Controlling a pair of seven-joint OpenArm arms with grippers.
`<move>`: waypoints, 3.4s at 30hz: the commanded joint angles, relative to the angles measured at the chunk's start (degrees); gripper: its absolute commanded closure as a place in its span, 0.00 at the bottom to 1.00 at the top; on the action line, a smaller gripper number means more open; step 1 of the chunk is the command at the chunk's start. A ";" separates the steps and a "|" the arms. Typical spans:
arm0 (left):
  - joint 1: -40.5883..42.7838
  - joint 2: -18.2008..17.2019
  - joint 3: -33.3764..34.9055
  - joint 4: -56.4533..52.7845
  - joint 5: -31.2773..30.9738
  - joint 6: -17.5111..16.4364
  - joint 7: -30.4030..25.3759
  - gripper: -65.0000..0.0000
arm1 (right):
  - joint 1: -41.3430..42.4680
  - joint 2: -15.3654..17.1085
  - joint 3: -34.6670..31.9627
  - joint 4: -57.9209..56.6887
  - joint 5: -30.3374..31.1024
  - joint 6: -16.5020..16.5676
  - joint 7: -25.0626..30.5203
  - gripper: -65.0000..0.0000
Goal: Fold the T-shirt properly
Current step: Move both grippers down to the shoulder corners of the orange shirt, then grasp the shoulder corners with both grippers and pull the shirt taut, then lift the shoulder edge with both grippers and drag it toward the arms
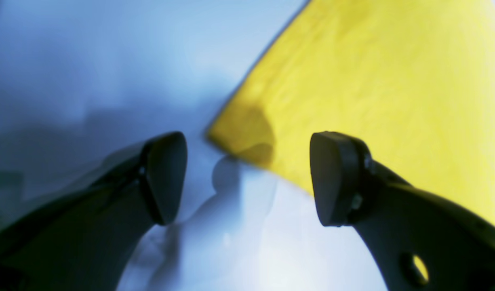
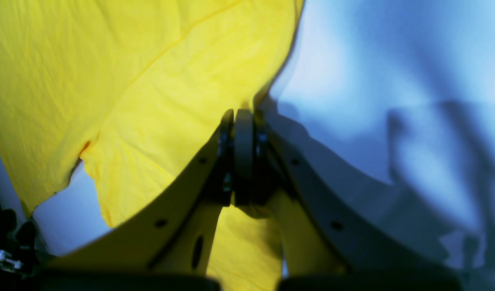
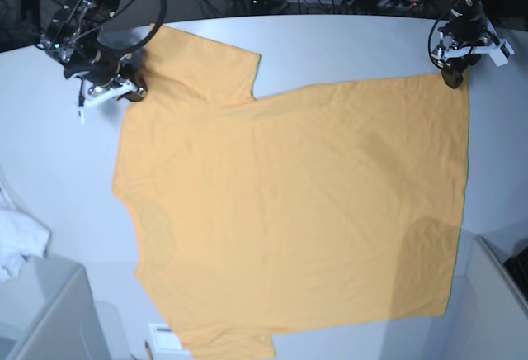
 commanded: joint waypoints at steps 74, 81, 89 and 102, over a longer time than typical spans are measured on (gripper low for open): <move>6.81 -2.05 5.28 20.63 4.71 0.26 9.20 1.00 | -1.28 1.75 2.78 17.59 5.12 -0.57 -4.49 1.00; 4.43 -2.05 5.28 20.10 4.71 0.26 9.20 1.00 | 3.21 2.89 2.60 17.59 5.65 -4.17 -6.69 1.00; 3.29 -2.05 5.19 20.36 4.45 0.26 9.29 1.00 | 6.46 2.54 2.86 17.59 5.83 -3.99 -11.88 1.00; 7.16 -0.11 -1.05 21.50 0.14 0.08 9.20 1.00 | 1.19 2.98 8.23 17.59 17.61 -4.26 -12.31 1.00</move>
